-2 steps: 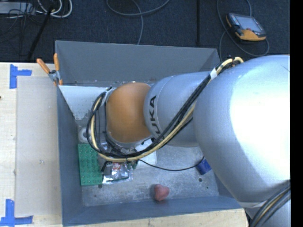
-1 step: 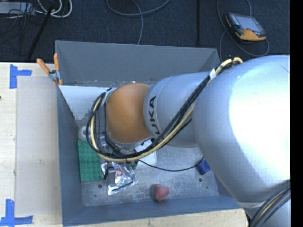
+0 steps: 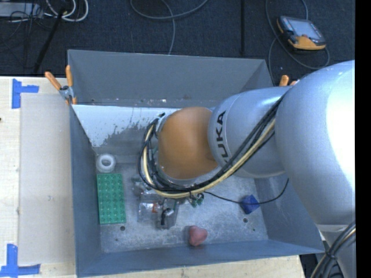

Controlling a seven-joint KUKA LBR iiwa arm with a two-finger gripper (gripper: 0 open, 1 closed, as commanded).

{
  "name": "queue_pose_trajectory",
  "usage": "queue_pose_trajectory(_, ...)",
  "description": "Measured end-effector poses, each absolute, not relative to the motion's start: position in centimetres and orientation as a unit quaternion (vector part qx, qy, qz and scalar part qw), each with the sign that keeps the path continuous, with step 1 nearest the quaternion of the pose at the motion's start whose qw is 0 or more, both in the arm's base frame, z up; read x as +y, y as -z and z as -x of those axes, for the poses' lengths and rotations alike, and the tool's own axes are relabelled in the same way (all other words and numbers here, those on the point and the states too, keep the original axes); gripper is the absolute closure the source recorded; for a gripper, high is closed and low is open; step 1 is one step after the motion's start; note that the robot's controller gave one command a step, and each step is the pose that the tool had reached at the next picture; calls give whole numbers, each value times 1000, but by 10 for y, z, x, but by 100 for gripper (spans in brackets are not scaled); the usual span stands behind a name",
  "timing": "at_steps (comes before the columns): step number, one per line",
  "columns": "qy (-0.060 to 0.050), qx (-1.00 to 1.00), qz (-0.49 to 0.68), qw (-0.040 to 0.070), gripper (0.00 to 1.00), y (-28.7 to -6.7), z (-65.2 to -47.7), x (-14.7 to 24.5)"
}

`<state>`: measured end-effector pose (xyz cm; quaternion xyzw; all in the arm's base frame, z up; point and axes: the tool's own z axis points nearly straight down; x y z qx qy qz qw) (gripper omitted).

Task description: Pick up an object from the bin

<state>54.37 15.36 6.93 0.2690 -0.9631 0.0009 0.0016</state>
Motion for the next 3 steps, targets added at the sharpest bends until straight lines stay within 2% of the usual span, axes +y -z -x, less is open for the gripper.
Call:
queue_pose_trajectory(1, 1, -963, -268, 1, 100, -70, -543, 155)
queue_pose_trajectory(2, 0, -926, -377, -2, 100, -175, -529, 139)
queue_pose_trajectory(3, 0, -929, -371, -3, 100, -239, -540, 131)
